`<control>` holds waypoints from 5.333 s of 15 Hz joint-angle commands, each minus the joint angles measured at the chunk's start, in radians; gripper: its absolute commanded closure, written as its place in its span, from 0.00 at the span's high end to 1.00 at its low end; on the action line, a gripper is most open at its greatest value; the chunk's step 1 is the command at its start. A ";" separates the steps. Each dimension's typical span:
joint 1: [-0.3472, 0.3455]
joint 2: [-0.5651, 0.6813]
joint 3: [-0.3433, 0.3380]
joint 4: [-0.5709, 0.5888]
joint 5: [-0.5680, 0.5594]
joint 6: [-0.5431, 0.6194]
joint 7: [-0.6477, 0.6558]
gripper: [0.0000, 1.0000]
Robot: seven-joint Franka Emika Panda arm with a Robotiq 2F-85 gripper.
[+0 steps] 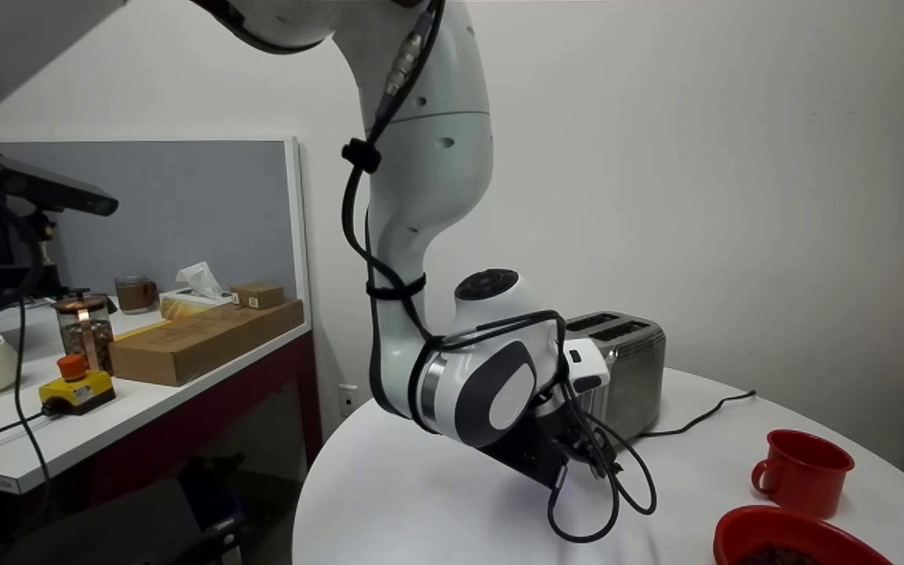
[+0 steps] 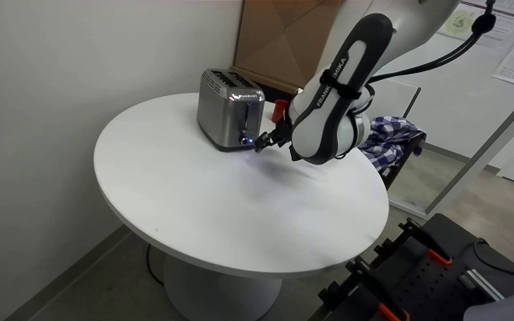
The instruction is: Press the button on the toaster
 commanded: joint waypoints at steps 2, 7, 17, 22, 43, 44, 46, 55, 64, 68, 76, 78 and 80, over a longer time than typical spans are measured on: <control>-0.015 0.043 0.018 0.029 0.028 0.096 -0.061 1.00; -0.023 0.063 0.016 0.045 0.030 0.127 -0.078 1.00; -0.037 0.118 0.021 0.102 0.033 0.160 -0.077 1.00; -0.047 0.147 0.031 0.132 0.029 0.190 -0.073 1.00; -0.032 0.098 0.025 0.113 0.045 0.131 -0.080 1.00; -0.031 0.097 0.024 0.113 0.047 0.129 -0.080 1.00; -0.030 0.096 0.023 0.115 0.050 0.125 -0.082 1.00; -0.044 0.106 0.035 0.125 0.037 0.192 -0.077 1.00; -0.073 -0.012 0.070 0.069 0.028 -0.129 -0.034 1.00; -0.127 -0.143 0.138 0.036 0.032 -0.449 -0.025 1.00; -0.186 -0.455 0.269 -0.069 0.234 -1.131 -0.102 1.00; -0.153 -0.538 0.244 -0.106 0.254 -1.243 -0.094 1.00; -0.129 -0.627 0.221 -0.151 0.242 -1.294 -0.085 1.00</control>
